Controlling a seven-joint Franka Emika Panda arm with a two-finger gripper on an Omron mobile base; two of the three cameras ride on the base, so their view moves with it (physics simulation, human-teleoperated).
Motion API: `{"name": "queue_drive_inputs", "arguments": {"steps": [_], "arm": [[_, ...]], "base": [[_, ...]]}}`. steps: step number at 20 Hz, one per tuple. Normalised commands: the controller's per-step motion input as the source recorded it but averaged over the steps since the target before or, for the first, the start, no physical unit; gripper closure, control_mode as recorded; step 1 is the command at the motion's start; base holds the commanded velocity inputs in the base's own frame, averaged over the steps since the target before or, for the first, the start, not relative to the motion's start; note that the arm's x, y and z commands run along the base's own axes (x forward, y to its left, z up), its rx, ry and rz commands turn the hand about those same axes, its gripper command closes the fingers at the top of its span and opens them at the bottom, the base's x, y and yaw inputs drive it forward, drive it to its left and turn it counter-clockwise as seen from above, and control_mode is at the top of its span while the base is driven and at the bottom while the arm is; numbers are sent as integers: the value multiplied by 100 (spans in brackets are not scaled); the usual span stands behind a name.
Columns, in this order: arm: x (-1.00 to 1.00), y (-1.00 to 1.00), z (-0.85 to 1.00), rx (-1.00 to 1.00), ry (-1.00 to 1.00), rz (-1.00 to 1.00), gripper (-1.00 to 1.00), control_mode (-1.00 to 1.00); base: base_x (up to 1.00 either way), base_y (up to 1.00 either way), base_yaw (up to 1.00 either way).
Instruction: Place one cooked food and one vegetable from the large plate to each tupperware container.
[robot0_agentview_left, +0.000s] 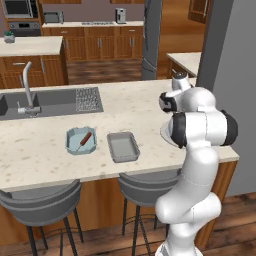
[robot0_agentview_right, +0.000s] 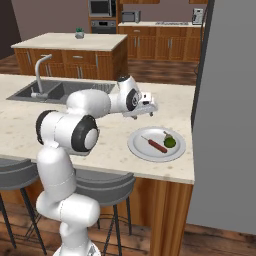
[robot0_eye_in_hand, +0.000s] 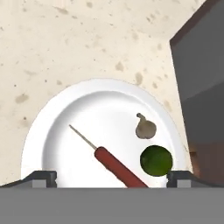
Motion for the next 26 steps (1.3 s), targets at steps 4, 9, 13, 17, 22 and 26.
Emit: {"name": "queue_drive_inputs", "arguments": {"steps": [4,9,13,17,22,26], "arm": [[-33,-66,7,8,5,-65,-100,-100],[-65,-100,0,25,14,-42,-100,-100],[-88,-65,-1,39,-2,-20,-100,-100],[-76,-3,-11,40,-27,-17,-100,-100],[-20,0,-19,16,-23,-19,-100,-100],[18,0,-28,0,-1,-13,-100,-100]], "base": [[0,0,0],[0,0,0],[0,0,0],[0,0,0],[0,0,0],[0,0,0]]}}
